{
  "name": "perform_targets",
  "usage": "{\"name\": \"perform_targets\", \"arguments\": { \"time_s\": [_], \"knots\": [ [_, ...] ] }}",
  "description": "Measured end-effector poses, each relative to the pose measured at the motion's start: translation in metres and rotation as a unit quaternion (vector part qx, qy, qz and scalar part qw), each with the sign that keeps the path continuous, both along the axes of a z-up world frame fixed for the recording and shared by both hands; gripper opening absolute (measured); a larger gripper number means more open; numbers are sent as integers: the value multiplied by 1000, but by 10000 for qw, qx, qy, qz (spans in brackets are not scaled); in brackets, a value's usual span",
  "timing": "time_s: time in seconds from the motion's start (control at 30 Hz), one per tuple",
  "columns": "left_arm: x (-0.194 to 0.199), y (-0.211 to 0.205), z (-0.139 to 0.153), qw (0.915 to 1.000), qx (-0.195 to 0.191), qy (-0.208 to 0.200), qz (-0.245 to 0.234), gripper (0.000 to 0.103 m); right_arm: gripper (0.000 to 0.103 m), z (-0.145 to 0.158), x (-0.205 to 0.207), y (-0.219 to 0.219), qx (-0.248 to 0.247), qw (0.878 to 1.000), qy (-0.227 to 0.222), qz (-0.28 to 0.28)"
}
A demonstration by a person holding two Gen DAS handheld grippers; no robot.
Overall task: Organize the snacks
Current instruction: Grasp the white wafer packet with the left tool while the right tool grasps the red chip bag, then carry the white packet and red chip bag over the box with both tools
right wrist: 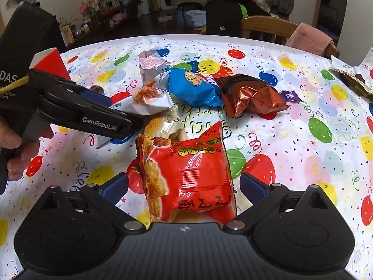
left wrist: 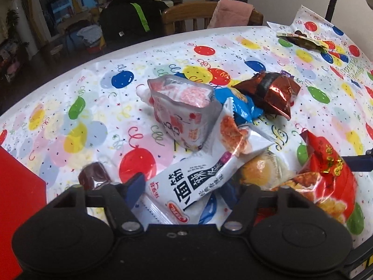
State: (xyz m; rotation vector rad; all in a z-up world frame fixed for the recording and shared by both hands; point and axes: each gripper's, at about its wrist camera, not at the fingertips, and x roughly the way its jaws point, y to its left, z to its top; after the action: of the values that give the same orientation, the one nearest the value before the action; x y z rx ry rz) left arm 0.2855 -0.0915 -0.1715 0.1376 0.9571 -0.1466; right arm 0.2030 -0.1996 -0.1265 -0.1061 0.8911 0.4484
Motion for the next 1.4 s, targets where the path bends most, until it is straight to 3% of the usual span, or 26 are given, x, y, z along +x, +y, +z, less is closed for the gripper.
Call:
{"name": "perform_targets", "arguments": {
  "time_s": [0.2, 0.37, 0.6, 0.93, 1.4],
  "knots": [
    [0, 3, 4, 9999, -84, -14, -100, 49, 82, 4, -1, 3, -32, 10000, -41, -60],
    [-2, 4, 9, 9998, -164, -20, -104, 42, 70, 9, -5, 2, -66, 9999, -67, -136],
    [-12, 5, 19, 9995, -295, -74, -46, 36, 69, 21, -16, -1, 23, 9998, -95, -183],
    [-43, 21, 45, 9974, -678, -100, 229, 35, 68, 60, -43, 4, 170, 9995, -206, -162],
    [-94, 63, 88, 9928, -990, -165, 655, 35, 68, 112, -80, 45, 211, 9986, -489, 56]
  ]
}}
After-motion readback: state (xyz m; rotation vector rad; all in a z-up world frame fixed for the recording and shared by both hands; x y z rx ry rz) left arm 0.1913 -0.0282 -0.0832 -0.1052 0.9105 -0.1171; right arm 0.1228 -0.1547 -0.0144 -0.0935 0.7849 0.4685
